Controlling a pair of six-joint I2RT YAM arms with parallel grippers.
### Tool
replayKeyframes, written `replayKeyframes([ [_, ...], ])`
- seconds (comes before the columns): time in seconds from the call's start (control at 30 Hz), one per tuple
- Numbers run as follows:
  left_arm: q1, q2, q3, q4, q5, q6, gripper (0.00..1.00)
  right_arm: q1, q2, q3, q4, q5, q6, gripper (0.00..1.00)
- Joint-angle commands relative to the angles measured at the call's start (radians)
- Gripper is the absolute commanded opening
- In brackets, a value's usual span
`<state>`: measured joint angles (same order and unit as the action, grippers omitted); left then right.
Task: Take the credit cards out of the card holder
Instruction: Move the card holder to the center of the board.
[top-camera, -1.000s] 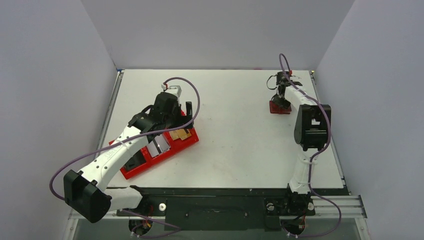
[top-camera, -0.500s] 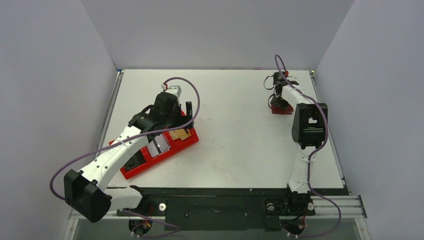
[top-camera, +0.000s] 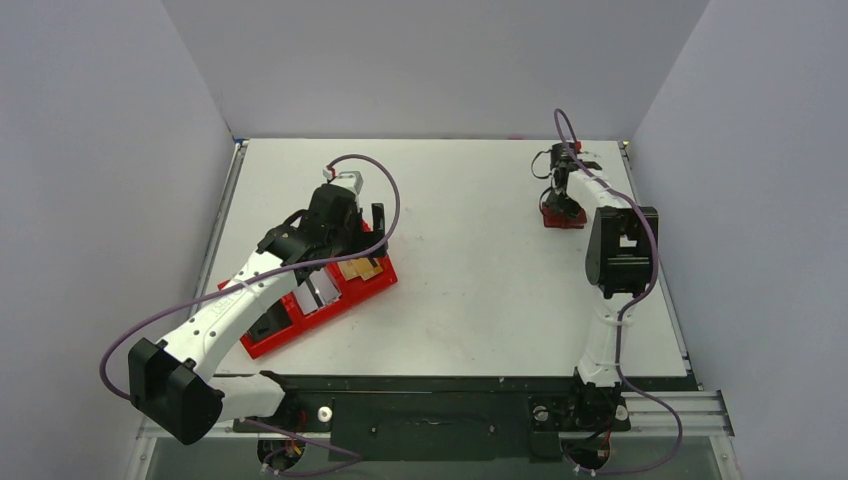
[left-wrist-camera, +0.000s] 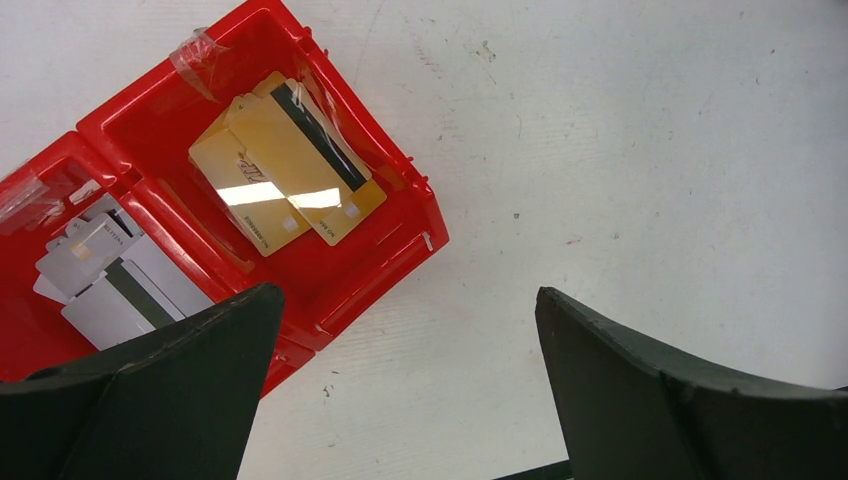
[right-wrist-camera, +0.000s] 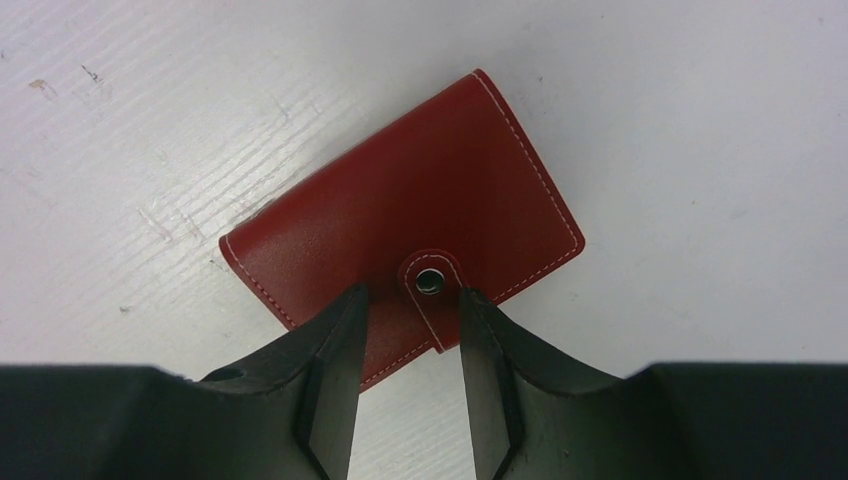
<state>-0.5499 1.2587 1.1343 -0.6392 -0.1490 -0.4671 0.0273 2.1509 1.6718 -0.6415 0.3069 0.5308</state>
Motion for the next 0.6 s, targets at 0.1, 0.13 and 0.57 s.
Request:
replayKeyframes([
  [0.1, 0.009, -0.001, 0.004, 0.021, 0.004, -0.005, 0.98, -0.016, -0.051, 0.025, 0.011, 0.01, -0.018, 0.36],
  [0.13, 0.01, -0.002, 0.004, 0.021, 0.005, -0.004, 0.98, -0.017, -0.049, 0.025, 0.012, 0.009, -0.017, 0.36],
  [0.57, 0.015, 0.0, -0.001, 0.023, 0.011, -0.004, 0.98, -0.023, -0.029, -0.024, 0.04, -0.056, 0.0, 0.31],
])
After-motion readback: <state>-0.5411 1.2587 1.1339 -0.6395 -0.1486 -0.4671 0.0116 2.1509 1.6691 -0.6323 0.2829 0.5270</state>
